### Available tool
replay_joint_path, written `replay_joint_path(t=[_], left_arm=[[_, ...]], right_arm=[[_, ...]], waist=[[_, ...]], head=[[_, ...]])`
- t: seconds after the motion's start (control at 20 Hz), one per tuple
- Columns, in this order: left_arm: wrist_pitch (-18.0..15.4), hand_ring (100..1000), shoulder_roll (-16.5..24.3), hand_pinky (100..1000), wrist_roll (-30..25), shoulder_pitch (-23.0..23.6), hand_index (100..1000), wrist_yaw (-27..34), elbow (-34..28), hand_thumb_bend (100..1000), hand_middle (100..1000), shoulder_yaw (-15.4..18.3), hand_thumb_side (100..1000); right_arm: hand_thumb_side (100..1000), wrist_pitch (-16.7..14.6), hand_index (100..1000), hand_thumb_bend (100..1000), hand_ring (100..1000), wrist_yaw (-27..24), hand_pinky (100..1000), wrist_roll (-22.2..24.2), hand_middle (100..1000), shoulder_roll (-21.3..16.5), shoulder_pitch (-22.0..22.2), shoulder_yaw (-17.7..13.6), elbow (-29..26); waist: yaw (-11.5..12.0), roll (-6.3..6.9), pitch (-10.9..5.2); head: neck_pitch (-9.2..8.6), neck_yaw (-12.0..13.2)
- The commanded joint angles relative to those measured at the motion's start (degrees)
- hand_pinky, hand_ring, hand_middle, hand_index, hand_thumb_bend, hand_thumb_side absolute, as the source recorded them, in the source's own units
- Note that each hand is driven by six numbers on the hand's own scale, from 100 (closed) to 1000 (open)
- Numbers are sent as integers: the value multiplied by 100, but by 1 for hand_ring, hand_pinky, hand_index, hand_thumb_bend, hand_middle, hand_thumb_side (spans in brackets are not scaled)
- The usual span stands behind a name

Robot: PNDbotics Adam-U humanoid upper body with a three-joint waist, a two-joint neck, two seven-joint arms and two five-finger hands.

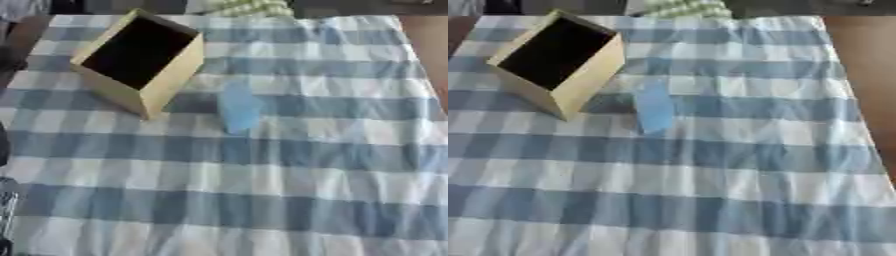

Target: Pick up objects on the table and place them in the box.

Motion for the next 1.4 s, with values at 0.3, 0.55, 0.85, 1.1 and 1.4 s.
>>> replay_joint_path(t=[0.3, 0.55, 0.85, 1.1, 1.4], left_arm=[[13, 646, 77, 625, -40, -26, 776, 24, -79, 111, 725, -7, 770], [25, 646, 137, 625, -93, -16, 776, 54, -79, 111, 726, -56, 771], [59, 646, 180, 626, -156, -6, 776, 85, -79, 111, 726, -106, 773], [74, 645, 210, 626, -208, 2, 776, 115, -79, 109, 727, -144, 773], [97, 645, 219, 627, -270, 7, 775, 153, -79, 109, 727, -188, 774]], right_arm=[[935, 1, 874, 100, 759, 183, 776, 250, 749, -518, -359, 174, 154], [964, -29, 878, 100, 798, 833, 803, 609, 780, -1455, -1341, 1054, 788], [988, -168, 884, 100, 829, 1526, 826, 1181, 803, -2111, -2538, 2271, 1668], [992, -365, 886, 100, 840, 1629, 831, 1685, 810, -2044, -3326, 3039, 2337], [998, -696, 903, 100, 863, 1895, 844, 2106, 834, -1650, -4029, 3658, 3355]], waist=[[37, -30, -133], [98, -91, -183], [140, -151, -209], [154, -160, -232], [137, -156, -249]], head=[[13, -29], [71, -91], [118, -138], [123, -160], [134, -178]])
